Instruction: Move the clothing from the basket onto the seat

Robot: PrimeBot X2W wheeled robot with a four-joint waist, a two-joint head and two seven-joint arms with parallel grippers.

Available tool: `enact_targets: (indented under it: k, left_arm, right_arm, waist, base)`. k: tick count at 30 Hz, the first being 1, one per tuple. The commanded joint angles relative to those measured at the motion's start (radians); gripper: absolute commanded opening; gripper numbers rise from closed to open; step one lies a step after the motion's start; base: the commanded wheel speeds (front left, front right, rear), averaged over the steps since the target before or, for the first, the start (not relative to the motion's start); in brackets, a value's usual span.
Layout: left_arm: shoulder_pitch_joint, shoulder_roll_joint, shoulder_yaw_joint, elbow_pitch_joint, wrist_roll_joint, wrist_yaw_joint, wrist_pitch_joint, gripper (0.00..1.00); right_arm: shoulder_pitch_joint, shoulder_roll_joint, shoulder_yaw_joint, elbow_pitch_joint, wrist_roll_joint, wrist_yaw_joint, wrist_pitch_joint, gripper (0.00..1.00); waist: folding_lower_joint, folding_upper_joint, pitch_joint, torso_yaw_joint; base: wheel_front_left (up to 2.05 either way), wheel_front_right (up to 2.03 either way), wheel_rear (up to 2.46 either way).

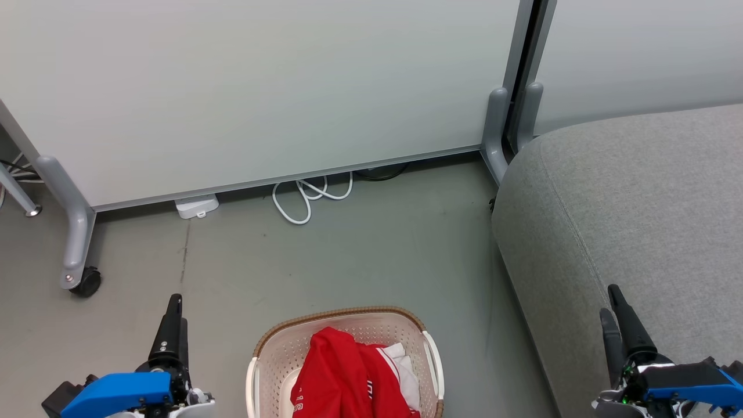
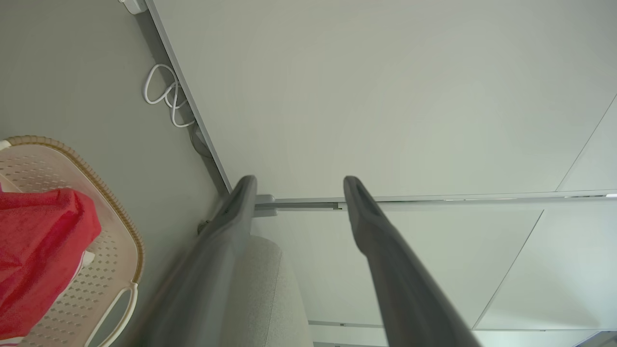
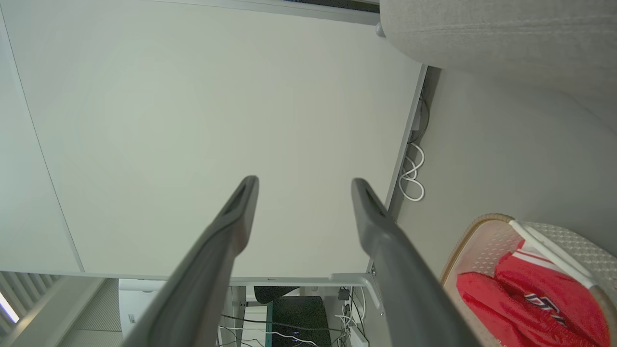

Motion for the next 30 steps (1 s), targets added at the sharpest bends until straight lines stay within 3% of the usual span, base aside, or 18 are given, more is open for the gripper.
enact_targets:
  k: [1,30]
  left_arm:
    - [-0.037,0.008,-0.010,-0.017,0.045,0.004,-0.012,1.00]
    - [-0.045,0.013,-0.094,-0.034,0.601,0.034,-0.125,1.00]
  right_arm:
    - [-0.027,-0.005,0.002,-0.022,-0.056,0.000,-0.013,1.00]
    - [-0.028,-0.008,0.050,-0.063,-0.673,0.001,-0.126,1.00]
  waist:
    - [0.0000,0.0000,0.000,0.001]
    - [0.0000,0.0000,0.002,0.011]
  base:
    - [0.00,0.00,0.00]
    - [0.00,0.00,0.00]
